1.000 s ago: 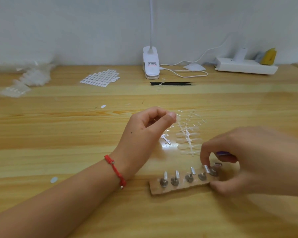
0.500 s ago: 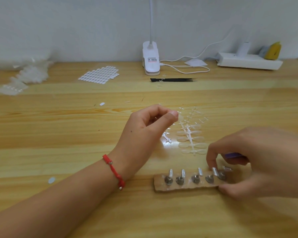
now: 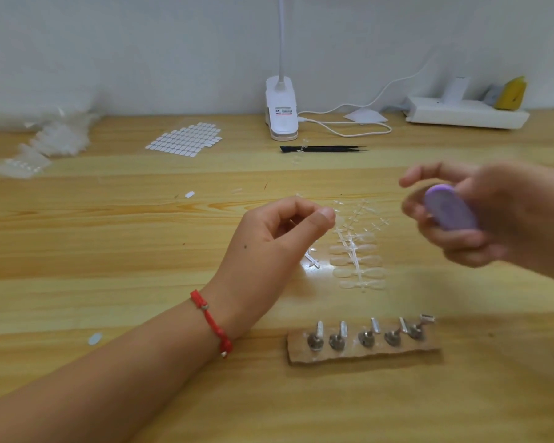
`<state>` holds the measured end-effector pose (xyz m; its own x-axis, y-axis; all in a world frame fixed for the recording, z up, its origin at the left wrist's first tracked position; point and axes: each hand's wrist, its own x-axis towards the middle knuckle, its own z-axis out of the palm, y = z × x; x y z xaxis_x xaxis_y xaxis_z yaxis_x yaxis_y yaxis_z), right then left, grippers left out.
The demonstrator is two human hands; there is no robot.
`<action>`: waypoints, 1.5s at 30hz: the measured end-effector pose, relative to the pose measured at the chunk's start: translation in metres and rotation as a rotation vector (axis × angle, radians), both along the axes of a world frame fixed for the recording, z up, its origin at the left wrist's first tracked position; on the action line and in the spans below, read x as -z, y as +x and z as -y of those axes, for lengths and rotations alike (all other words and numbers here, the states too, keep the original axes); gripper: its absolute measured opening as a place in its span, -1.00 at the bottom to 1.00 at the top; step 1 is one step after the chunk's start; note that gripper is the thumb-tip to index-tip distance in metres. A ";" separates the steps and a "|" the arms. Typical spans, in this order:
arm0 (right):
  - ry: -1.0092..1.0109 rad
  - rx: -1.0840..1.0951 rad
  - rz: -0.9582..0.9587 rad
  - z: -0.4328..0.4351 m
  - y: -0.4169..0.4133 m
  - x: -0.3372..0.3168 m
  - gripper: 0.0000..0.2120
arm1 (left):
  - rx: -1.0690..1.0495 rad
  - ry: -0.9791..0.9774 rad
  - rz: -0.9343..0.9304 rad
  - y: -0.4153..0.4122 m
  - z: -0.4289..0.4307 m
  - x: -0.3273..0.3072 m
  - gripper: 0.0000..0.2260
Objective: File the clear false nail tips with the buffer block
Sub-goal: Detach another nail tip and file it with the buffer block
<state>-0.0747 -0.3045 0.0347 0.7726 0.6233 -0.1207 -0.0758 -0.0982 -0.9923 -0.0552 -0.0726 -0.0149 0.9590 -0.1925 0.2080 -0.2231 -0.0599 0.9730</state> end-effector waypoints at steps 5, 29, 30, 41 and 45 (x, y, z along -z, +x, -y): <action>0.411 0.255 -0.288 -0.042 0.023 0.033 -0.69 | -0.014 -0.045 -0.009 -0.001 0.002 -0.001 -0.80; 0.234 0.354 0.028 -0.046 0.019 0.055 -0.70 | 0.077 0.064 0.041 0.000 0.001 0.004 -0.84; 0.217 0.348 0.035 -0.045 0.019 0.055 -0.69 | 0.066 0.048 0.038 0.000 0.001 0.003 -0.84; 0.179 0.349 0.064 -0.047 0.017 0.055 -0.73 | 0.000 -0.028 -0.010 -0.001 0.001 0.001 -0.88; 0.239 0.355 0.017 -0.047 0.019 0.053 -0.78 | 0.033 -0.078 -0.050 -0.001 0.002 -0.003 -0.85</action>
<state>-0.0560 -0.2577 -0.0186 0.9449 0.3273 0.0098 -0.0466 0.1640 -0.9854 -0.0558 -0.0750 -0.0115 0.9620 -0.2088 0.1760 -0.1751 0.0231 0.9843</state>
